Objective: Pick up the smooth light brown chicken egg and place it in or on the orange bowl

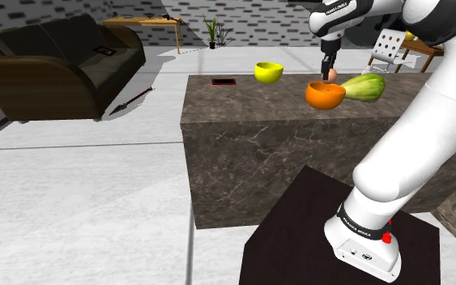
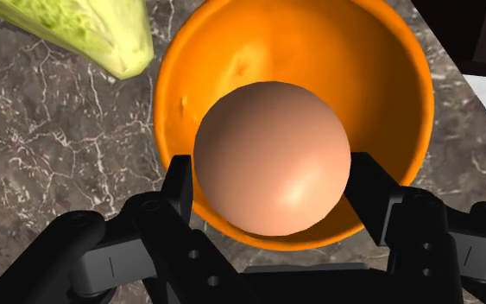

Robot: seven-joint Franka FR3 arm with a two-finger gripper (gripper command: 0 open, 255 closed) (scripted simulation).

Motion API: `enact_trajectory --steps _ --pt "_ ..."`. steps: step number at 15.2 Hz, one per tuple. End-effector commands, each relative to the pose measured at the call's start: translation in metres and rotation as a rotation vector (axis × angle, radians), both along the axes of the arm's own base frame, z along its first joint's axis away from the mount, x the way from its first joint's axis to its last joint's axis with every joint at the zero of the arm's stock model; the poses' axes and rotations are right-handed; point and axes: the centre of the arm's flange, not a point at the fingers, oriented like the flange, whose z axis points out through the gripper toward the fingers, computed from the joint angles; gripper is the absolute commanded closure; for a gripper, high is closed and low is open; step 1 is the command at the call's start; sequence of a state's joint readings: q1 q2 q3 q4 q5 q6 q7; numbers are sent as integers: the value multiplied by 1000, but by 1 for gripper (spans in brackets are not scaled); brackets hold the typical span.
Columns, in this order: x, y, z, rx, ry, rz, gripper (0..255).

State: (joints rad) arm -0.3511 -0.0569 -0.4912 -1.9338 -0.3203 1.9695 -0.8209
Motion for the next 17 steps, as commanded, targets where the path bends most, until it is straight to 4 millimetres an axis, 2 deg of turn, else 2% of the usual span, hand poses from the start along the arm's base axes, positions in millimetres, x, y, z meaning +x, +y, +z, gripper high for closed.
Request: enact_trajectory --steps 1,2,9,10,15,17 --pt "-1 0 -10 0 -1 0 255" --pt "-1 0 -16 0 -1 0 255" --pt "-1 0 -16 0 -1 0 255" --pt "-1 0 -16 0 -1 0 0" --pt "-1 0 -16 0 -1 0 0" --pt "3 7 9 0 -1 0 0"
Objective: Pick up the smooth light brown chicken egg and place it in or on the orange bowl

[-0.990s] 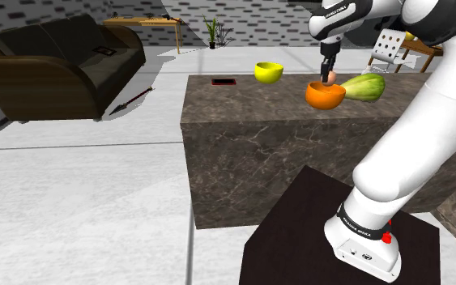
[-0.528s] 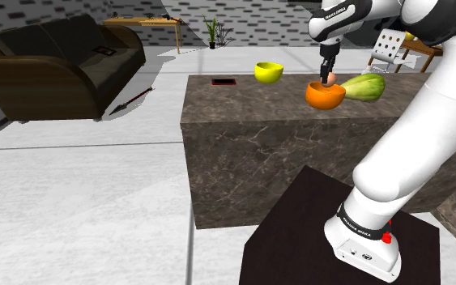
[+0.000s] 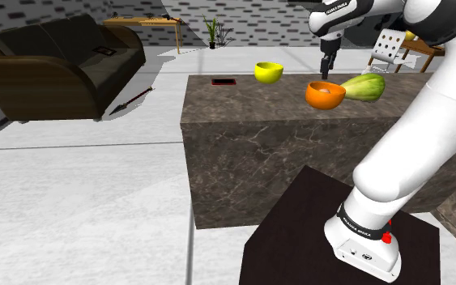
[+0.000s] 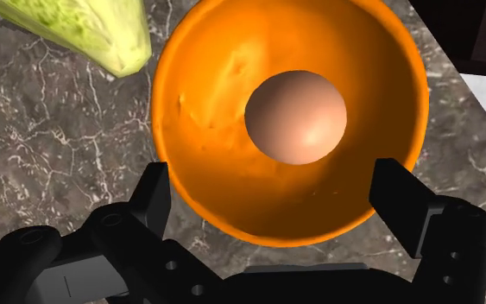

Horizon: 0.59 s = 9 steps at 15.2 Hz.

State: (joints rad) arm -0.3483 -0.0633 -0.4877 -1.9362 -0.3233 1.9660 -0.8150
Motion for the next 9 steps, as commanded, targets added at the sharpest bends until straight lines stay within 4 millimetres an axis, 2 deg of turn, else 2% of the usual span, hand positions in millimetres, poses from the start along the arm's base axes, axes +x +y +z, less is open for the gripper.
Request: enact_trajectory --steps 1,2,9 --pt "3 7 20 1 1 0 0" --pt "5 10 30 1 1 0 0" --pt "5 10 30 1 1 0 0"
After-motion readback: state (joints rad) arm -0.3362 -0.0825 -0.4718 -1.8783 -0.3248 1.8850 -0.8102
